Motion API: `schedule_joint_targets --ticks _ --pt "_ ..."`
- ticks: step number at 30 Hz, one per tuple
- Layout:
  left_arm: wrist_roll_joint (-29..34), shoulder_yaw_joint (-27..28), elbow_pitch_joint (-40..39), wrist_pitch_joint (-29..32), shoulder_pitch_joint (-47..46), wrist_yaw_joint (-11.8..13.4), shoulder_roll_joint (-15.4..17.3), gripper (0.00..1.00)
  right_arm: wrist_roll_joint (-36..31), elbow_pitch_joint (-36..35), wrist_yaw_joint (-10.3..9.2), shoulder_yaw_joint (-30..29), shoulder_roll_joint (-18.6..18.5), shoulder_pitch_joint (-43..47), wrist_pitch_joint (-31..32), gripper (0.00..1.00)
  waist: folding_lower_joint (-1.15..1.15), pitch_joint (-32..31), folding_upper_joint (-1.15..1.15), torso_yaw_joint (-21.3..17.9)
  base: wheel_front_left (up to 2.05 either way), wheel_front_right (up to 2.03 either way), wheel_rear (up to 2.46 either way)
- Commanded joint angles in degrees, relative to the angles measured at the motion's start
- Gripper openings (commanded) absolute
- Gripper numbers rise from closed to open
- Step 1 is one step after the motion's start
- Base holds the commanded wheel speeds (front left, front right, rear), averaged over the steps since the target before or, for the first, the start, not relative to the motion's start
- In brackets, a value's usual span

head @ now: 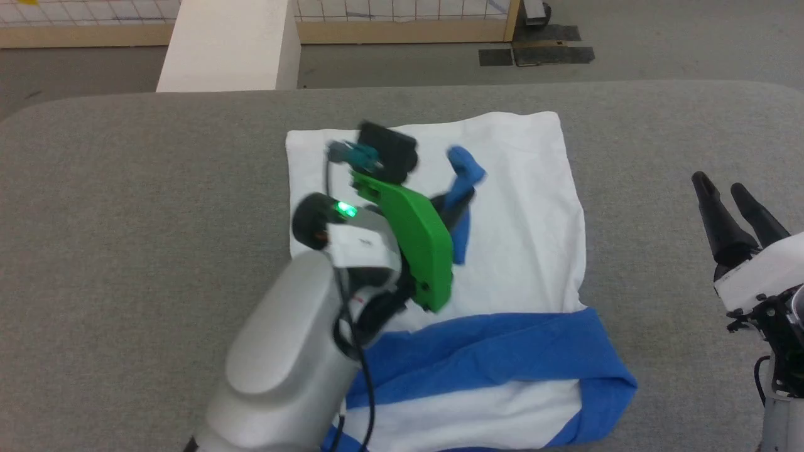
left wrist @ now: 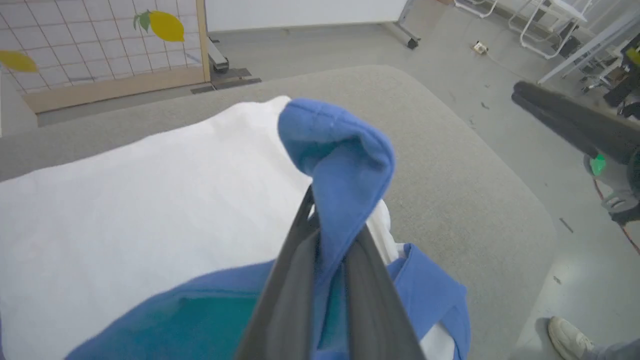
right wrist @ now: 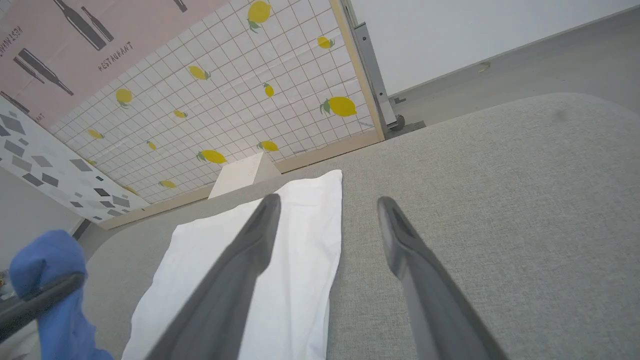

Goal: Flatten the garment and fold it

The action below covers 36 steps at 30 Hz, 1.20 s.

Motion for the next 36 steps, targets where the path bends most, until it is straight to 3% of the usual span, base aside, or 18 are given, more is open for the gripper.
schedule_joint_targets --ticks 1,9,16,17,18,22,27,30,36 --pt "-0.7 -3.2 1.2 -0.8 0.8 0.5 -0.2 0.0 0.4 0.2 -0.08 0.1 0.2 0.8 -0.5 1.0 0.0 0.8 0.0 -1.7 0.0 0.0 0.0" --pt "-4.5 -19.0 9.5 -3.5 1.6 2.2 -0.3 0.0 0.8 0.7 -0.08 -0.1 0.3 0.8 -1.2 1.0 0.0 2.8 0.0 -4.6 0.0 0.0 0.0" --pt "-7.4 -25.0 15.9 -3.2 1.6 3.0 -0.3 0.0 1.0 1.3 -0.08 0.0 0.4 0.9 -1.9 1.0 0.0 3.3 0.0 -5.1 0.0 0.0 0.0" --pt "-8.4 -25.1 16.1 -3.7 1.5 3.2 -0.3 0.38 1.0 1.4 -0.08 0.0 0.4 1.0 -2.0 1.0 0.0 3.2 0.0 -4.9 0.0 0.0 0.0" --pt "-9.0 -25.3 16.4 -3.6 1.2 3.2 -0.3 1.0 1.0 1.5 -0.08 -0.1 0.4 1.1 -2.1 1.0 0.0 3.1 0.0 -4.7 0.0 0.0 0.0" --pt "-14.7 -23.6 15.0 -4.9 0.4 3.3 -0.3 1.0 0.8 2.1 -0.08 -0.2 0.4 1.5 -2.1 1.0 0.0 1.7 0.0 -3.6 0.0 0.0 0.0" --pt "-23.6 -15.6 10.9 -9.7 -2.2 4.9 -0.3 1.0 0.5 2.3 -0.08 0.1 0.5 2.0 -1.9 1.0 0.0 -0.6 0.0 -2.1 0.0 0.0 0.0" --pt "-24.0 -9.5 9.5 -15.1 -3.9 6.3 1.7 1.0 0.3 2.3 -0.08 0.6 0.5 2.2 -1.6 1.0 0.0 -1.5 0.0 -1.5 0.0 0.0 0.0" --pt "-17.2 -0.9 7.3 -32.0 -1.7 8.1 10.0 1.0 -0.1 2.3 -0.08 1.6 0.5 2.3 -1.1 1.0 0.0 -2.4 0.0 -0.9 0.0 0.0 0.0"
